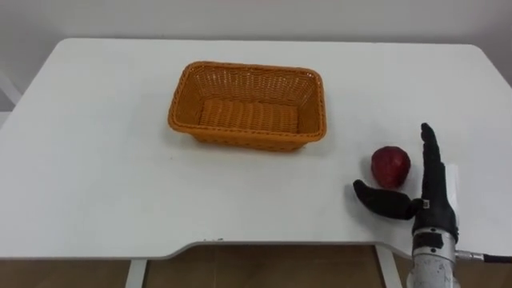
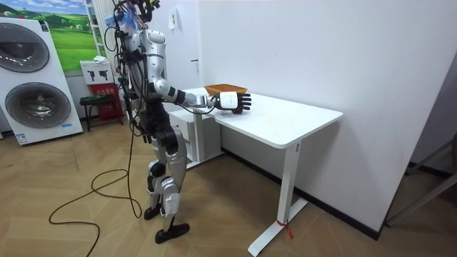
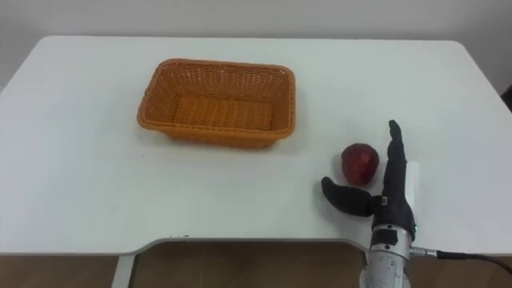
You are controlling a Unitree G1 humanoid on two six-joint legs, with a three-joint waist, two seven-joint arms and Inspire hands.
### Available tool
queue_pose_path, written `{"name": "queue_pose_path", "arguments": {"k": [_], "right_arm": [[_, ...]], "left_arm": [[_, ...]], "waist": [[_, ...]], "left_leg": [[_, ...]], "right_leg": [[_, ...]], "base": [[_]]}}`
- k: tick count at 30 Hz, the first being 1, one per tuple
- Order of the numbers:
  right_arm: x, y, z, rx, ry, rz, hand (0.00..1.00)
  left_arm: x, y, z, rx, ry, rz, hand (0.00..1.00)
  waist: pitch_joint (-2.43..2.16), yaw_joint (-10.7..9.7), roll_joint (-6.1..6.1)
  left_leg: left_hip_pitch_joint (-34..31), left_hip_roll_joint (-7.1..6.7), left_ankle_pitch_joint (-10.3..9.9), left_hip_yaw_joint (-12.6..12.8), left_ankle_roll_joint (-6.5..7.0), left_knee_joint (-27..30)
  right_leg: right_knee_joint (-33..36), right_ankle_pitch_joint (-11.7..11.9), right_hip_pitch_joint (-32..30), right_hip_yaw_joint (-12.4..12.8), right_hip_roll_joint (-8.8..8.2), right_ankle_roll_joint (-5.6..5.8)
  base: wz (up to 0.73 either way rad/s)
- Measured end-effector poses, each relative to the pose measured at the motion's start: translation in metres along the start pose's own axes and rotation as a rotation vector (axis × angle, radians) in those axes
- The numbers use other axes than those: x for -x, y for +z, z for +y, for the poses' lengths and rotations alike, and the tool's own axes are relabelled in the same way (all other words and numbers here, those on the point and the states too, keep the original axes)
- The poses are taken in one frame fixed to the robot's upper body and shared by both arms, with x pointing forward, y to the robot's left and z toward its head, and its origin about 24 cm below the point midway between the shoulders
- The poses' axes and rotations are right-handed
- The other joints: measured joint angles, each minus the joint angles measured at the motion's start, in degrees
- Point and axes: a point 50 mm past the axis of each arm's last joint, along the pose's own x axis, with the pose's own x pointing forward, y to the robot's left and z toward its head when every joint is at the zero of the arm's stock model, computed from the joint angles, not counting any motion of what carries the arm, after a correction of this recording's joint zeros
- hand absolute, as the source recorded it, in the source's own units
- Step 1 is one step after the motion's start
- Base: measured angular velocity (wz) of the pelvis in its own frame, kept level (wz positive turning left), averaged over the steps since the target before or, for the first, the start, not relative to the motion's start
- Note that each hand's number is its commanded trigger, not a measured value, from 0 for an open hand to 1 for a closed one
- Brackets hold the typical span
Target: Pick and place apple
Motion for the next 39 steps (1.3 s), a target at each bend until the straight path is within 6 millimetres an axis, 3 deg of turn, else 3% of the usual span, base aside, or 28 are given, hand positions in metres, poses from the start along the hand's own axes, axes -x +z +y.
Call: {"name": "queue_pose_path", "arguments": {"k": [17,24,36,39], "right_arm": [[-0.002,-0.006,0.000,0.015,0.013,0.023,1.00],[-0.001,-0.012,0.000,0.030,0.017,0.048,1.00],[-0.001,-0.014,0.000,0.035,0.030,0.059,1.00],[-0.002,-0.013,0.001,0.039,0.036,0.065,1.00]], "left_arm": [[0.000,-0.001,0.001,0.006,0.008,0.000,0.00],[0.001,-0.003,0.001,0.005,0.009,0.004,0.00],[0.001,-0.004,0.002,0.006,0.009,0.008,0.00],[0.001,-0.003,0.002,0.007,0.008,0.008,0.00]], "waist": [[-0.06,-0.17,-0.07],[-0.58,-0.14,-0.39],[-0.43,-0.15,-0.31],[-0.12,0.05,-0.37]], "left_leg": [[-0.24,-0.05,0.00,-1.02,0.00,0.00],[0.20,-0.09,0.01,-1.37,-0.01,0.06],[0.38,-0.10,0.01,-1.46,-0.01,0.10],[0.28,-0.10,0.00,-1.38,-0.01,0.09]], "right_leg": [[-0.22,0.00,0.67,-0.84,-0.01,0.00],[-0.28,0.00,0.77,-1.30,-0.06,0.00],[-0.26,-0.01,1.63,-1.42,-0.08,0.00],[-0.23,-0.02,1.44,-1.39,-0.08,0.00]], "base": [[0.02],[0.03],[0.00],[0.00]]}}
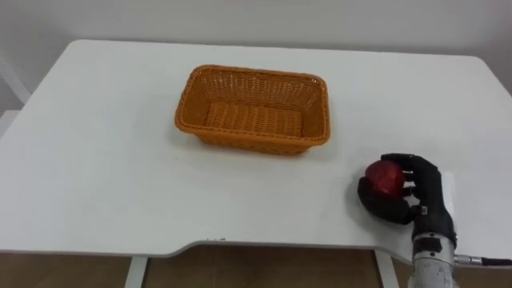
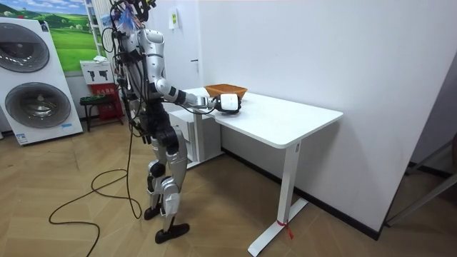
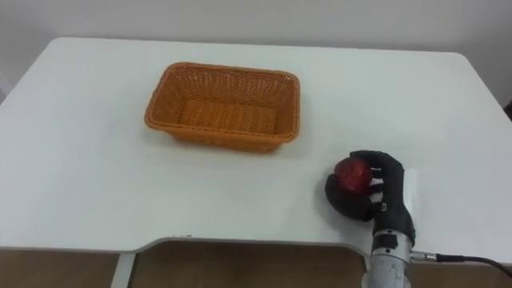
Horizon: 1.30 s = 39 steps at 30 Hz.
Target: Pick and place apple
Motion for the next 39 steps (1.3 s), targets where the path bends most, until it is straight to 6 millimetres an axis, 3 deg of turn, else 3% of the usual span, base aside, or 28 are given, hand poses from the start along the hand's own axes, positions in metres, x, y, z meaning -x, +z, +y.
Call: {"name": "queue_pose_path", "arguments": {"k": [4,11,16,29,39], "right_arm": [[-0.005,0.009,-0.001,-0.009,-0.007,-0.025,1.00],[-0.029,0.060,-0.009,-0.058,-0.061,-0.225,1.00],[-0.037,0.086,-0.019,-0.103,-0.122,-0.323,1.00],[-0.036,0.127,-0.037,-0.135,-0.146,-0.487,1.00],[-0.040,0.143,-0.030,-0.082,-0.071,-0.557,1.00]], "left_arm": [[0.000,0.000,0.000,-0.002,-0.002,0.002,0.00],[0.000,-0.002,0.002,0.023,0.017,0.013,0.00],[0.000,-0.004,0.004,0.033,0.039,0.024,0.00],[0.000,-0.008,0.003,0.014,0.023,0.042,0.00],[0.001,-0.009,0.002,0.012,0.014,0.052,0.00]], "waist": [[0.02,0.24,-0.02],[0.14,1.05,0.10],[-0.13,1.21,-0.41],[-0.26,1.21,-0.53],[-0.12,1.43,-0.91]], "left_leg": [[-0.21,-0.01,0.00,0.30,0.00,-0.03],[-0.15,0.03,0.00,0.53,0.00,-0.17],[-0.22,0.03,0.00,0.16,0.00,-0.18],[-0.81,0.02,0.00,-0.62,0.00,0.49],[-0.81,0.03,0.02,-0.72,-0.03,0.43]], "right_leg": [[0.07,-0.02,-0.88,0.28,0.00,0.00],[0.01,-0.01,-0.76,0.58,0.06,0.01],[-0.03,0.00,-0.57,-0.02,0.02,0.02],[0.05,0.07,-0.53,-0.74,-0.02,-0.04],[0.03,0.14,-0.83,-0.58,0.03,-0.09]], "base": [[-0.03],[-0.02],[0.05],[0.03],[0.00]]}}
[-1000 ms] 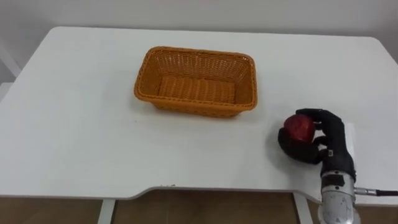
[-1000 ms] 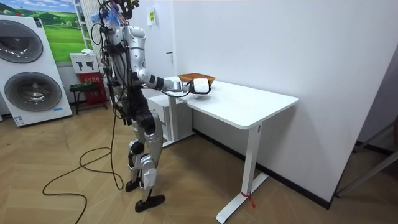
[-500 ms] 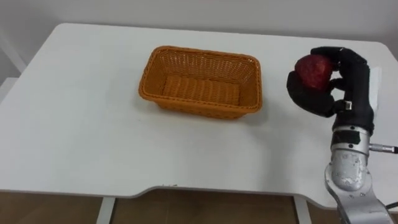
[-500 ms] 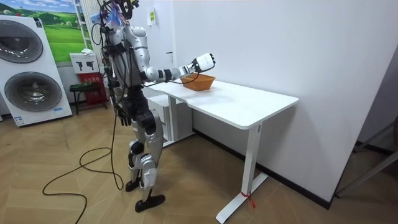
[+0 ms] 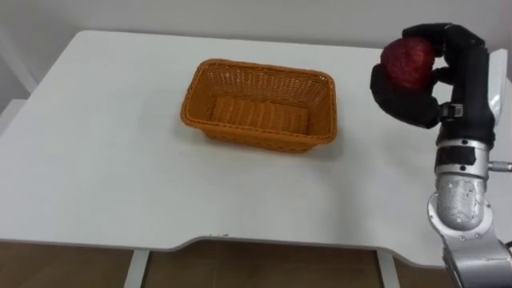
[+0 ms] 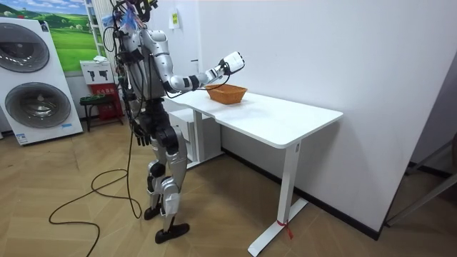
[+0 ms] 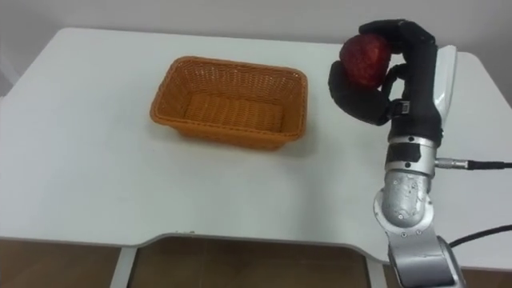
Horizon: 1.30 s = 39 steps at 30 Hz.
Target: Pick and place apple
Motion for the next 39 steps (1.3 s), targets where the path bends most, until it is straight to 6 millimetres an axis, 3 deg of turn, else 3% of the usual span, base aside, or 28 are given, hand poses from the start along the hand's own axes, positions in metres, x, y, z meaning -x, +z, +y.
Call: {"name": "queue_pose_path", "arguments": {"k": [12,13,14,15,24,39], "right_arm": [[-0.018,0.016,0.012,-0.013,0.089,-0.049,1.00],[-0.019,0.016,0.012,-0.013,0.094,-0.051,0.89],[-0.019,0.016,0.013,-0.013,0.099,-0.051,0.69],[-0.019,0.016,0.013,-0.012,0.102,-0.050,0.01],[-0.017,0.011,0.017,0.004,0.131,-0.010,0.00],[-0.014,0.007,0.026,0.037,0.202,-0.003,0.00]], "left_arm": [[-0.001,0.005,0.000,-0.001,-0.029,-0.011,0.00],[-0.001,0.005,0.000,-0.001,-0.030,-0.010,0.00],[-0.001,0.005,0.000,-0.001,-0.031,-0.010,0.00],[-0.001,0.005,0.000,-0.001,-0.032,-0.010,0.00],[-0.001,0.006,0.000,-0.020,-0.048,0.002,0.00],[-0.002,0.015,0.005,-0.021,-0.017,-0.027,0.00]], "waist": [[0.02,1.56,-0.68],[0.03,1.61,-0.72],[0.06,1.63,-0.79],[0.06,1.65,-0.80],[0.43,1.66,-1.47],[0.29,2.87,-1.79]], "left_leg": [[-0.28,0.00,0.00,-0.41,0.00,0.03],[-0.36,0.00,0.00,-0.46,0.00,0.05],[-0.43,0.00,0.00,-0.56,0.00,0.07],[-0.48,0.00,0.00,-0.61,-0.01,0.09],[-0.98,0.00,0.02,-1.00,-0.03,0.41],[-1.04,-0.01,0.02,-1.00,-0.03,0.37]], "right_leg": [[-0.04,0.00,0.05,-0.38,0.00,0.00],[-0.04,0.00,0.07,-0.63,-0.01,0.00],[-0.04,0.00,0.06,-0.72,-0.01,0.00],[-0.05,0.00,0.06,-0.78,-0.01,0.00],[-0.04,0.00,-0.02,-1.20,-0.03,0.00],[-0.05,0.01,-0.11,-1.19,-0.03,0.00]], "base": [[0.01],[0.07],[0.06],[0.05],[0.01],[0.00]]}}
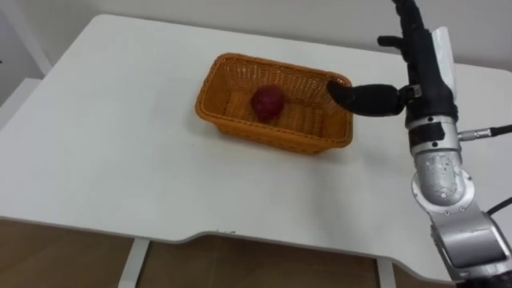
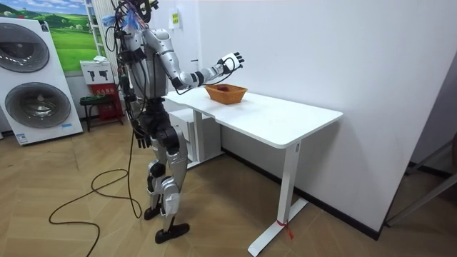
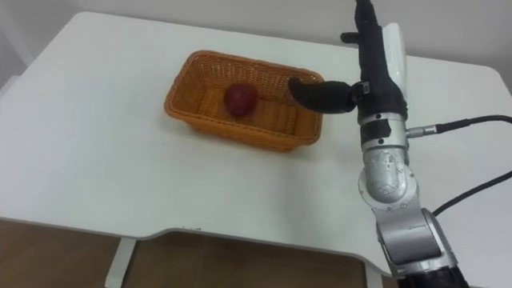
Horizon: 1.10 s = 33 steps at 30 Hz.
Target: Pick and place apple
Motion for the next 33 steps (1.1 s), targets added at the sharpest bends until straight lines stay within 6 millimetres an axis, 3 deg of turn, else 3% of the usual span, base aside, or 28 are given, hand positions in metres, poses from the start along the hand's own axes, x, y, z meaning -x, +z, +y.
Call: {"name": "queue_pose_path", "arguments": {"k": [15,21,28,33], "right_arm": [[0.000,-0.005,0.000,0.008,0.007,0.026,0.00],[0.000,-0.010,-0.009,-0.009,-0.075,0.052,0.00],[-0.001,-0.016,-0.060,-0.009,-0.429,0.064,0.00],[0.012,-0.022,-0.109,0.022,-0.745,0.071,0.00]], "left_arm": [[0.000,-0.003,0.002,-0.001,0.006,0.016,0.00],[0.001,-0.006,0.002,0.004,0.013,0.028,0.00],[0.002,-0.017,0.005,0.061,0.060,0.055,0.00],[0.006,-0.031,0.007,0.102,0.093,0.069,0.00]], "waist": [[-0.02,-0.30,-0.06],[0.28,-1.15,0.81],[-0.59,-3.27,1.83],[-0.84,-5.95,1.67]], "left_leg": [[0.04,0.01,0.00,-0.10,0.00,0.08],[0.84,-0.02,0.00,-0.22,0.00,0.09],[0.84,-0.03,0.01,-0.58,-0.02,0.03],[0.91,-0.05,0.02,-0.77,-0.03,0.03]], "right_leg": [[-0.06,0.00,0.21,-0.24,-0.01,0.00],[-0.06,0.00,1.01,-0.41,-0.09,0.00],[-0.06,0.00,1.09,-1.08,-0.13,0.01],[-0.02,0.00,1.24,-1.54,-0.16,0.01]], "base": [[0.00],[0.00],[0.02],[0.01]]}}
